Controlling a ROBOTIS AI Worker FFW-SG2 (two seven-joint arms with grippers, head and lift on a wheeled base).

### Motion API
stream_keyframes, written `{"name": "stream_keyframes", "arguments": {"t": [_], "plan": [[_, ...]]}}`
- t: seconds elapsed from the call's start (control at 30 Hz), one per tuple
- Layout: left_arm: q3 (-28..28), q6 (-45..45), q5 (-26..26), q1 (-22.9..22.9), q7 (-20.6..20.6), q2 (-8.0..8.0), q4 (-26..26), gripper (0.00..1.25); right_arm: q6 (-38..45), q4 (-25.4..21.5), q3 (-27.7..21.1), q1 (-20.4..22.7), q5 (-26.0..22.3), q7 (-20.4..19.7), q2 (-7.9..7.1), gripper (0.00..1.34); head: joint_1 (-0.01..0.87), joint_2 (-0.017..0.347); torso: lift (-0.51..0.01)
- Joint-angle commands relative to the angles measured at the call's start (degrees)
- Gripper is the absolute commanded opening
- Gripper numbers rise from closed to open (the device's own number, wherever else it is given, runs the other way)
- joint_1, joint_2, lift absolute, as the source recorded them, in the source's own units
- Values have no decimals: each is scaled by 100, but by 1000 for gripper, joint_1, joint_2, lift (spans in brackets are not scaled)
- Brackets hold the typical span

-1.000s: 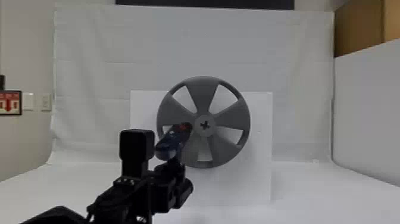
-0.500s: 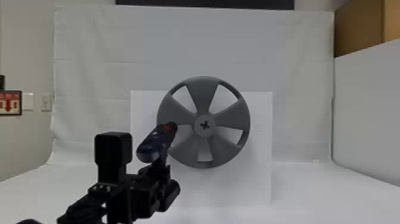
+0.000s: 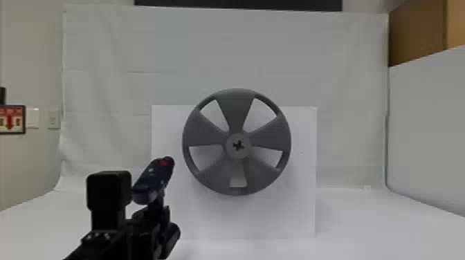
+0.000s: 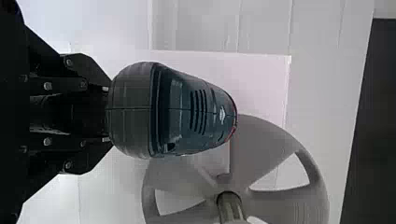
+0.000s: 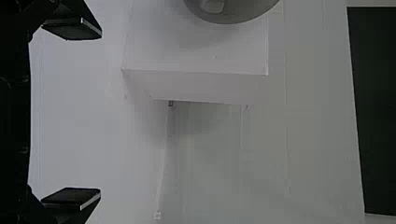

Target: Grasp the drill and bring into the middle of wheel

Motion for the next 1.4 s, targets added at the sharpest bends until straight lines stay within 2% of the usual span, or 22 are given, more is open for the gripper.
{"name": "stream_keyframes", "arguments": {"t": [0.0,0.5,0.87,1.37], "plan": [[-47,-214,-42,-12,104,-5,245,23,0,0,37,-14,49,0,12,1227,0,0,-406],[-205,-1066,-192,-240,86,-76,1493,23,9,0,81,-14,93,0,21,1227,0,0,-406],[-196,-1295,-245,-302,86,-146,1906,23,9,9,90,-14,102,0,21,1227,0,0,-406],[-205,-1541,-280,-302,86,-146,2178,25,9,9,116,-14,119,0,21,1227,0,0,-406]]}}
